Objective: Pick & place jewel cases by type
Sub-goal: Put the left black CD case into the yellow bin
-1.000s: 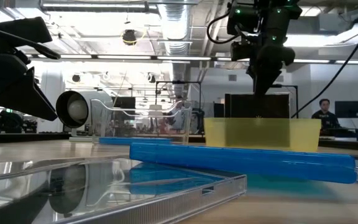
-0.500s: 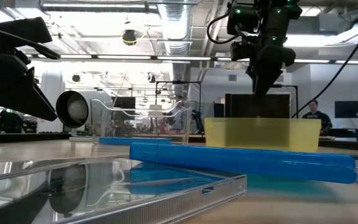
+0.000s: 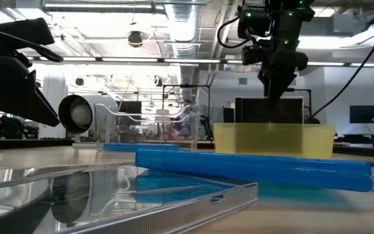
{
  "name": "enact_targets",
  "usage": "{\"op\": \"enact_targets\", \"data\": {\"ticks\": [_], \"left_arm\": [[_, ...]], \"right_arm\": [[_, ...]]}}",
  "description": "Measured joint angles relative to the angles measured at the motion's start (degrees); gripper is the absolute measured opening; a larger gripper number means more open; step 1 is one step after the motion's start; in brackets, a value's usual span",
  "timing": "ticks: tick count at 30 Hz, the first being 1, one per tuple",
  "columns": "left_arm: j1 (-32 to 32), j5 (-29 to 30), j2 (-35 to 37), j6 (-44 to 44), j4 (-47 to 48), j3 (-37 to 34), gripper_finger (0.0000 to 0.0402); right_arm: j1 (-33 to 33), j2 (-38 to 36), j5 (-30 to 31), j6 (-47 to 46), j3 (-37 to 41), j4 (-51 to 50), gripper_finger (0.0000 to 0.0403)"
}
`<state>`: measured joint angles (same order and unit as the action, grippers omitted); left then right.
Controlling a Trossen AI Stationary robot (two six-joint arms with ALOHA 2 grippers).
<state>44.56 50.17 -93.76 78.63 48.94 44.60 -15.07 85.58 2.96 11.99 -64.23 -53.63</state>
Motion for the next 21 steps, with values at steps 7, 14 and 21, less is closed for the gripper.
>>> {"op": "enact_targets", "data": {"ticks": [7,14,21], "left_arm": [[0.00,0.04,0.02,0.00,-0.02,0.00,0.0160],[0.00,0.08,0.00,0.00,-0.32,0.00,0.0160],[0.00,0.09,0.00,0.00,-0.50,0.00,0.0160]], "right_arm": [[-0.41,0.00,1.75,0.07,0.00,0.13,0.0154],[-0.46,0.00,4.63,0.28,0.00,0.85,0.0152],[-0.46,0.00,4.64,0.99,-0.02,3.58,0.0167]]}}
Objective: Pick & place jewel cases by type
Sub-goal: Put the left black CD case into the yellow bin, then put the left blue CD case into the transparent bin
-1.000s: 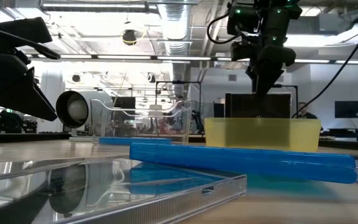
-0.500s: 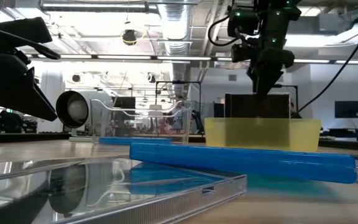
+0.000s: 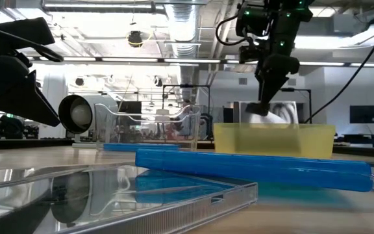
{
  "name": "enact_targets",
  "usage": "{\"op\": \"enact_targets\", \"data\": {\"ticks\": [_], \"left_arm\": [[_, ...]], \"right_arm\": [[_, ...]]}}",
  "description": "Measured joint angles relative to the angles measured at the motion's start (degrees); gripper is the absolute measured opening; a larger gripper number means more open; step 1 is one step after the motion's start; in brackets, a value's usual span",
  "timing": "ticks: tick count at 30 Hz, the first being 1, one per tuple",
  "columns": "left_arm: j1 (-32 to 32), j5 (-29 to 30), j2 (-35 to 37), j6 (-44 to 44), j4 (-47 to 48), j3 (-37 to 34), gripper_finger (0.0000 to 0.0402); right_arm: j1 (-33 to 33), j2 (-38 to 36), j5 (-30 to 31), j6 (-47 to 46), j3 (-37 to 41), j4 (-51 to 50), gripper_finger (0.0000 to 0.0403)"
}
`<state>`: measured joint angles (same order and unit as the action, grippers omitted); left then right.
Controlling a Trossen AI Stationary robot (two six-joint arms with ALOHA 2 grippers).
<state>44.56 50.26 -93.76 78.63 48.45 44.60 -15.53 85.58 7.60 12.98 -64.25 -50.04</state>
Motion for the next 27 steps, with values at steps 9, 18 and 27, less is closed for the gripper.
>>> {"op": "enact_targets", "data": {"ticks": [9,18,27], "left_arm": [[0.01,0.04,0.00,0.00,-0.02,0.00,0.0160],[0.02,0.09,0.01,0.00,-0.53,0.00,0.0160],[0.02,-0.03,0.00,-0.50,-0.92,0.00,0.0160]], "right_arm": [[0.00,0.00,1.85,1.17,0.00,1.19,0.0169],[-0.45,1.30,1.90,1.23,-0.12,2.87,0.0167],[-0.74,6.75,6.18,0.14,-0.06,2.54,0.0164]]}}
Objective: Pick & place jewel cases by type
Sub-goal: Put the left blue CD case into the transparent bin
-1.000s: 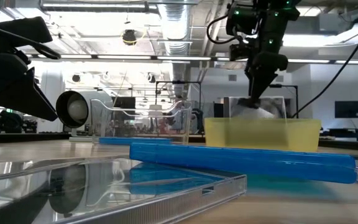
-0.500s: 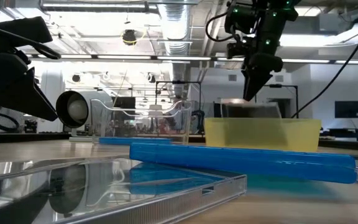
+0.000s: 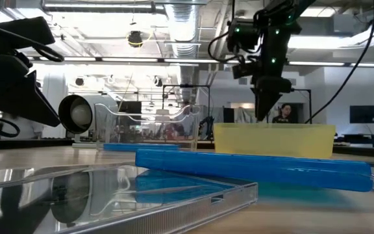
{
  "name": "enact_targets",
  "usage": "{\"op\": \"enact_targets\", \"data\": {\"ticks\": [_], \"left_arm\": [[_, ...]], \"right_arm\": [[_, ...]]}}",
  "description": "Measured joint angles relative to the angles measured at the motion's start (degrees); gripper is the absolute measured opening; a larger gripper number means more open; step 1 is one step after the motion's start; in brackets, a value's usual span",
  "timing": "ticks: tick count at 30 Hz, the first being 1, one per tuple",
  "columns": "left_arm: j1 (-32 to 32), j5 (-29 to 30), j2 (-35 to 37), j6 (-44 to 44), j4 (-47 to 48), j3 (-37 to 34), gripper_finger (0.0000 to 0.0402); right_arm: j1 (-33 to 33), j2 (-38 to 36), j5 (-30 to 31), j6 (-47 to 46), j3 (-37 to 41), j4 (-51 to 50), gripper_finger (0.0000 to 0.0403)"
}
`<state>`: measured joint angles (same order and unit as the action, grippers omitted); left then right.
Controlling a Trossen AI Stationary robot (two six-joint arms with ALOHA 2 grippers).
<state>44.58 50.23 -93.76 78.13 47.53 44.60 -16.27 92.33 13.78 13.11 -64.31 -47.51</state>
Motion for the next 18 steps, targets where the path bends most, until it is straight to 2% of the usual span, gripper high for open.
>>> {"op": "enact_targets", "data": {"ticks": [5,10,18], "left_arm": [[0.00,-0.01,0.00,-1.10,-0.02,0.00,0.0160],[-0.07,0.13,0.00,-1.20,0.06,0.00,0.0160],[-0.07,-0.08,0.00,-3.33,-1.52,0.00,0.0160]], "right_arm": [[0.05,-0.83,0.30,-1.54,0.06,-0.08,0.0164],[1.65,-5.24,0.36,-4.77,0.01,-0.03,0.0164],[10.42,-13.93,0.48,-14.60,-3.39,0.86,0.0160]]}}
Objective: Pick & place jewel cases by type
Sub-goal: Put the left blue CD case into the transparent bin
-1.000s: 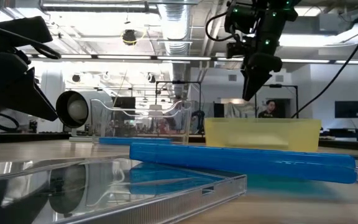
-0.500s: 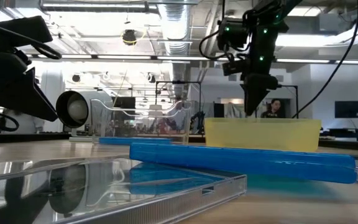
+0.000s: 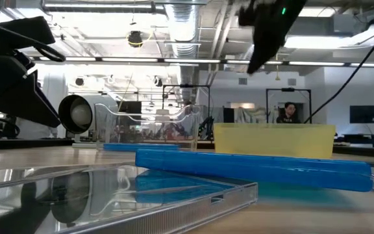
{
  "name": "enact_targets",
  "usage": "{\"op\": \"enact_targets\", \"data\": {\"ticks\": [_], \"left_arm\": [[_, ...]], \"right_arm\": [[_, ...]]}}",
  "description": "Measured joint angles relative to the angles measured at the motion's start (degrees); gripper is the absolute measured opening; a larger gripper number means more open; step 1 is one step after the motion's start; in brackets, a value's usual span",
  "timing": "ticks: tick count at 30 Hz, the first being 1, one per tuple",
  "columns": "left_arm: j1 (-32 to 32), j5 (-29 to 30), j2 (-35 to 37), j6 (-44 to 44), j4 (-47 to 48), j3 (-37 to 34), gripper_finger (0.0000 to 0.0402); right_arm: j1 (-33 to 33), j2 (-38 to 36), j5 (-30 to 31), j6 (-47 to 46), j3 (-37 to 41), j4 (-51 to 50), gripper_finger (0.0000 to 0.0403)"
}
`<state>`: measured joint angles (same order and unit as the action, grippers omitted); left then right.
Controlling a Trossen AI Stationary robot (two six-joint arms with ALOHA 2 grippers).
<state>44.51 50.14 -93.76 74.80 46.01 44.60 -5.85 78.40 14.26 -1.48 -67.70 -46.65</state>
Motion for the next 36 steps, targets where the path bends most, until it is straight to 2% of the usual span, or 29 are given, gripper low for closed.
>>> {"op": "enact_targets", "data": {"ticks": [4,10,16,20,28,32,36], "left_arm": [[-0.06,0.01,0.37,-4.81,-5.14,0.00,0.0160],[-2.46,0.53,0.42,-18.71,-18.26,0.02,0.0160],[-7.09,-7.69,0.42,-34.31,-35.11,0.02,0.0160],[-10.52,-14.49,0.42,-41.45,-44.09,0.02,0.0160],[-18.52,-31.74,0.42,-42.77,-53.06,0.02,0.0160],[-20.37,-36.14,0.42,-41.66,-56.91,0.02,0.0160],[-21.61,-38.94,0.42,-36.37,-57.65,0.02,0.0160]], "right_arm": [[6.89,-2.22,0.01,-5.95,-0.07,1.72,0.0160],[18.38,-1.18,2.07,-10.45,-0.07,6.13,0.0153],[28.75,3.25,10.80,-14.20,-0.07,8.74,0.0145],[34.19,7.35,16.96,-16.21,1.31,11.26,0.0144],[41.99,16.08,26.24,-20.59,3.51,13.85,0.0150],[45.12,20.08,30.87,-21.74,3.51,14.52,0.0149],[47.99,24.14,35.48,-21.68,3.56,14.43,0.0144]]}}
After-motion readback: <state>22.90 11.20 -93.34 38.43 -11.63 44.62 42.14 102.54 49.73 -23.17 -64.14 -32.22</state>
